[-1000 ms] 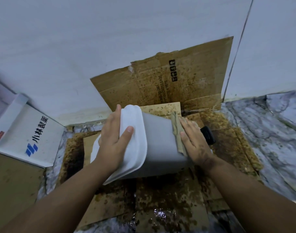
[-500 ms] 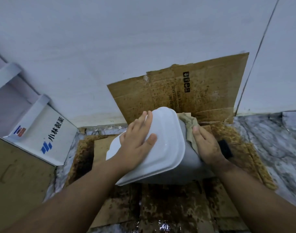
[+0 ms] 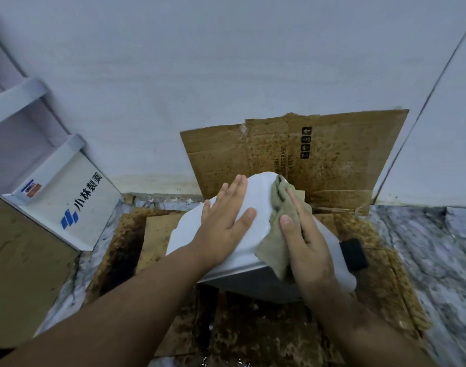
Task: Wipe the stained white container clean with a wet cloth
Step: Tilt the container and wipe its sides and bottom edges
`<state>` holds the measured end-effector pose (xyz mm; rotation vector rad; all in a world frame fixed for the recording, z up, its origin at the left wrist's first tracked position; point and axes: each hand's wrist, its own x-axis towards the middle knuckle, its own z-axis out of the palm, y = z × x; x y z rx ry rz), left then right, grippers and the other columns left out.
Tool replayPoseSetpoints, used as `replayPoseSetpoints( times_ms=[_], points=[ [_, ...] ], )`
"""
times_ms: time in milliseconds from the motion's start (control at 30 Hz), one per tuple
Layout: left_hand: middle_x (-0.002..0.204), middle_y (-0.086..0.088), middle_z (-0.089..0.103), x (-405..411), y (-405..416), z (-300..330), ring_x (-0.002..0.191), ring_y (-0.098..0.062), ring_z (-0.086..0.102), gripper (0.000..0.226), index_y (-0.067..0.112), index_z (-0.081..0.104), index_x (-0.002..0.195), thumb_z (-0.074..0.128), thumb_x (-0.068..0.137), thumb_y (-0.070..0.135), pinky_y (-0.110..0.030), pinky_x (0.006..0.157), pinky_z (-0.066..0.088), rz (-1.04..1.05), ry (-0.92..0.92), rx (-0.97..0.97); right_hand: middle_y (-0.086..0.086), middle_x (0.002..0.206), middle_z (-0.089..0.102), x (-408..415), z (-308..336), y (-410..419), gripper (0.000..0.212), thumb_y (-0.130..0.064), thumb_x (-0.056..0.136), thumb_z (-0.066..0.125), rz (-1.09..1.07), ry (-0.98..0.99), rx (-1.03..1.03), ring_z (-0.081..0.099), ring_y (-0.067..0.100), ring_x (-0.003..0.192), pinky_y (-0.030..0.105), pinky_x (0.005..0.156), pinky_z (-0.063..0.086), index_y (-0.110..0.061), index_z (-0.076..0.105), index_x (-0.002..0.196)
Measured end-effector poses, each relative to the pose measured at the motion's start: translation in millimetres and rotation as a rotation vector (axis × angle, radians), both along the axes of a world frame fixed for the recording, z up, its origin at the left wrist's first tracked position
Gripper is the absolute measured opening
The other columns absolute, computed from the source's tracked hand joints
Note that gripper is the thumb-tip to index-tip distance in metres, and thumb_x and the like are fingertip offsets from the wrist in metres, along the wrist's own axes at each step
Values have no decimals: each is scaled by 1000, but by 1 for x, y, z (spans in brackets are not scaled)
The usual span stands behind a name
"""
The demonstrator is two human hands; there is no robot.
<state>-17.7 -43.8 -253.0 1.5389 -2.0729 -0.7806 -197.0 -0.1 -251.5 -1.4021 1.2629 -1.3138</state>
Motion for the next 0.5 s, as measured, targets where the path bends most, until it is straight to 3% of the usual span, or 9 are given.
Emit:
replayPoseSetpoints(
  times_ms=[33, 100, 200, 267, 333, 400, 500],
  points=[
    [165, 32, -14, -1, 0, 0, 151, 6, -19, 76, 49, -8, 157, 10, 89, 76, -54, 125, -9, 2, -6, -6, -30, 154, 35, -1, 2, -10, 53, -60, 88, 47, -7, 50, 39, 24, 0, 148, 42, 124, 21, -56, 39, 140],
    [165, 32, -14, 0, -1, -1, 151, 5, -19, 77, 49, -8, 157, 10, 89, 79, -54, 124, -9, 0, -5, -14, -28, 153, 36, -4, 20, -29, 52, -51, 92, 51, 44, 84, 120, 28, -1, 145, 35, 123, 23, -50, 41, 144],
    [165, 32, -15, 1, 0, -4, 152, 5, -19, 86, 47, -9, 158, 4, 84, 88, -56, 124, -9, -20, -5, -51, -17, 129, 65, -5, 50, -65, 30, -33, 99, 53, 123, 16, 242, 60, 3, 118, 22, 100, 47, -36, 65, 125],
    [165, 30, -15, 3, 1, -6, 153, 2, -18, 93, 46, -9, 159, 3, 79, 92, -57, 124, -8, -40, -11, -73, -11, 103, 74, -2, 53, -80, 21, -31, 98, 54, 112, 12, 307, 69, 10, 98, 24, 84, 53, -33, 74, 97],
    [166, 29, -15, 9, 1, -8, 154, -1, -16, 96, 46, -10, 158, 5, 77, 95, -58, 125, -5, -50, -12, -87, -7, 93, 76, 4, 48, -86, 23, -37, 95, 54, 92, 1, 314, 71, 19, 98, 36, 89, 55, -32, 76, 90],
    [167, 29, -10, 18, -1, -10, 155, -2, -12, 93, 47, -7, 159, 12, 80, 93, -59, 125, 0, -40, 14, -74, -6, 99, 77, 7, 35, -84, 28, -43, 96, 49, 100, -47, 255, 70, 17, 102, 44, 98, 53, -35, 76, 99],
    [168, 26, 4, 30, -3, -11, 157, -6, 2, 87, 44, 6, 160, 28, 86, 85, -59, 125, 9, 26, 124, -41, -7, 132, 65, 7, 1, -67, 41, -48, 104, 34, 135, -12, 49, 56, 12, 128, 43, 112, 40, -34, 62, 130]
  ],
)
